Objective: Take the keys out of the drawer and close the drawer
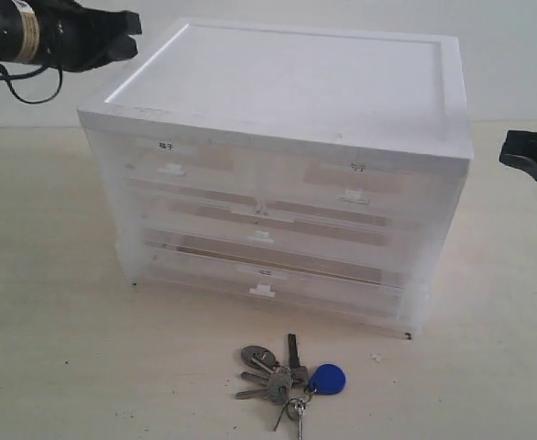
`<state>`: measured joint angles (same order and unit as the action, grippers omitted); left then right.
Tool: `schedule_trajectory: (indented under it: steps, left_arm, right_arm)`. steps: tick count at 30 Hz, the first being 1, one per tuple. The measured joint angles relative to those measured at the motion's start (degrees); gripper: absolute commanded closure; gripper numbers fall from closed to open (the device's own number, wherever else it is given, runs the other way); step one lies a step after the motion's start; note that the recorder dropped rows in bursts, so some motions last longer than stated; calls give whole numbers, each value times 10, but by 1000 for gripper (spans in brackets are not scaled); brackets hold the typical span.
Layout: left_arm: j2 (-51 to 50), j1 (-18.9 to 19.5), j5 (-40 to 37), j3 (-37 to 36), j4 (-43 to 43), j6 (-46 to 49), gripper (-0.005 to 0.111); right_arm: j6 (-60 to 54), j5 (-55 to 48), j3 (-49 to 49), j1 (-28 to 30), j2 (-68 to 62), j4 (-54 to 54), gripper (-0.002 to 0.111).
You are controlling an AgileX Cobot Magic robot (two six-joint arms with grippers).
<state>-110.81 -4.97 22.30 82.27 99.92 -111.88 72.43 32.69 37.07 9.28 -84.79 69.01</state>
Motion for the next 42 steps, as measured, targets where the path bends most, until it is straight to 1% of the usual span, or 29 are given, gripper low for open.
schedule_trajectory:
  steps: [2, 6, 11, 14, 16, 20, 23, 28, 33, 42]
  left_arm:
    - [-15, -4, 16, -2, -3, 3, 102]
    - [-12, -4, 38, -14, -9, 6, 102]
    - [27, -4, 43, -69, -20, 22, 102]
    - [58, -17, 36, -112, -25, 35, 102]
    - [78, -32, 19, -135, -30, 43, 102]
    - [119, -61, -54, -181, -30, 62, 102]
    - [148, -81, -98, -209, -28, 72, 102]
    - [173, -104, -151, -245, -20, 78, 102]
    - [177, -111, -166, -267, -17, 85, 102]
    - [210, -116, -189, -301, -23, 85, 102]
  right_arm:
    - [0, 3, 0, 0, 0, 0, 109]
    - [-6, 7, 0, 0, -1, -6, 109]
    - [-42, 28, 0, 0, -10, -45, 109]
    - [-53, 56, 0, 0, -20, -60, 109]
    - [-57, 73, 0, -5, -25, -68, 109]
    - [-62, 69, 0, -18, -33, -87, 109]
    - [-64, 46, 7, -31, -36, -103, 109]
    - [-62, -24, 29, -56, -37, -132, 109]
    - [-62, -77, 52, -74, -37, -141, 109]
    - [-69, -101, 69, -90, -37, -136, 109]
